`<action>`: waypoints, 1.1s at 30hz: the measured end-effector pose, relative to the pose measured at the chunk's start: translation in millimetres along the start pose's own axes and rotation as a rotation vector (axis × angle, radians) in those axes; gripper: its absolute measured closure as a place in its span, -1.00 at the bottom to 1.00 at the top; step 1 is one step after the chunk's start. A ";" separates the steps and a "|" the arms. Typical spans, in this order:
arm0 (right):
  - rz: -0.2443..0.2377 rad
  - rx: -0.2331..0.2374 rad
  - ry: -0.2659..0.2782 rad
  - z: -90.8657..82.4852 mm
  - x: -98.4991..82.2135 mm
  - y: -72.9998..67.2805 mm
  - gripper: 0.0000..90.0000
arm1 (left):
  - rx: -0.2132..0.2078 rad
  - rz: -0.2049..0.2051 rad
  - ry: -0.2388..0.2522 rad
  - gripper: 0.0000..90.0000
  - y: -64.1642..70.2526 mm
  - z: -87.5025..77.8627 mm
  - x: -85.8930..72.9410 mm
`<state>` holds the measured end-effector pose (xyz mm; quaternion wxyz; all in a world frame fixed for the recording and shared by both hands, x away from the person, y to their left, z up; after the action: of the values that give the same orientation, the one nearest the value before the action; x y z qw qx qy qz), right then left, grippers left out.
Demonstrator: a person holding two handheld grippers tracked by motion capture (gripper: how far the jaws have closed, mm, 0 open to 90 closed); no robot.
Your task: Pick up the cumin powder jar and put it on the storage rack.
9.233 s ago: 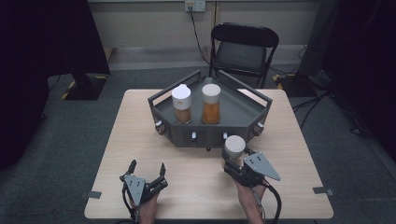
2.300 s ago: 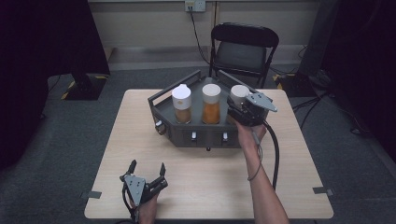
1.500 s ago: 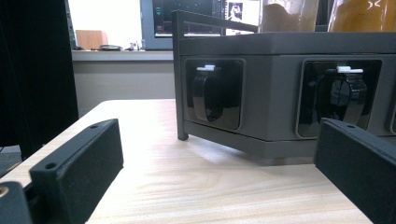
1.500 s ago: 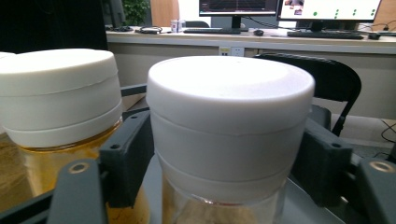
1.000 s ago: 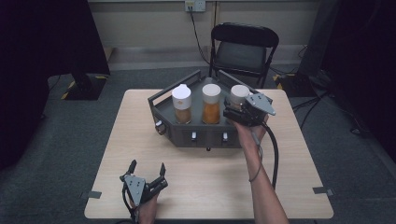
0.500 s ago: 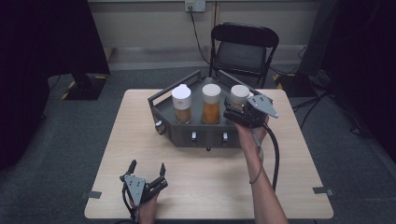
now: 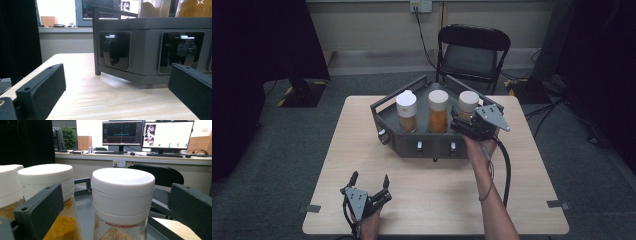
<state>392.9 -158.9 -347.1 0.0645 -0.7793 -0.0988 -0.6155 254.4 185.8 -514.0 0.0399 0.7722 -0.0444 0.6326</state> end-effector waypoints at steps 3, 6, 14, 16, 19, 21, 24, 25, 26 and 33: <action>-0.002 0.000 0.001 -2.4 -0.1 -0.4 -1.00 | 0.000 0.000 0.000 -0.98 0.0 0.0 0.0; -0.005 0.002 0.000 -3.7 -0.7 -1.2 -1.00 | 0.000 0.000 0.000 -0.98 0.0 0.0 0.0; 0.002 -0.002 0.008 -8.6 -1.8 -4.0 -1.00 | 0.001 0.000 0.000 -0.98 0.0 0.0 0.0; 0.005 -0.002 0.001 -10.0 -2.4 -4.4 -1.00 | 0.000 0.000 0.000 -0.98 0.0 0.0 0.0; 0.008 -0.002 -0.003 -12.2 -3.7 -4.8 -1.00 | 0.000 0.000 -0.001 -0.98 0.0 0.0 0.0; 0.009 -0.006 -0.002 -14.0 -4.4 -4.8 -1.00 | 0.001 0.000 -0.001 -0.98 0.0 0.0 0.1; 0.010 -0.007 0.002 -18.0 -4.9 -3.2 -1.00 | 0.001 0.000 -0.001 -0.98 0.0 0.0 0.1; 0.011 -0.007 0.004 -19.6 -5.2 -2.5 -1.00 | 0.001 0.000 -0.001 -0.98 0.0 0.0 0.1; 0.010 -0.005 0.003 -21.3 -5.2 -1.8 -1.00 | 0.001 0.000 -0.001 -0.98 0.1 0.0 0.1; 0.012 -0.001 0.007 -29.3 -9.9 -1.2 -1.00 | 0.002 0.000 -0.001 -0.98 0.1 0.0 0.1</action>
<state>362.7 -165.0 -349.8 0.0679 -0.7777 -0.0935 -0.6179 254.4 185.7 -513.9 0.0391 0.7724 -0.0435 0.6324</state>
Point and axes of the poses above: each handheld gripper's, and its own axes: z roughly forward along the jaws, x roughly out of its top, y roughly to its right, the point moved 10 cm from there along z, roughly forward along the jaws, and after that the axes turned 13 degrees about -y, right-handed, at the moved point
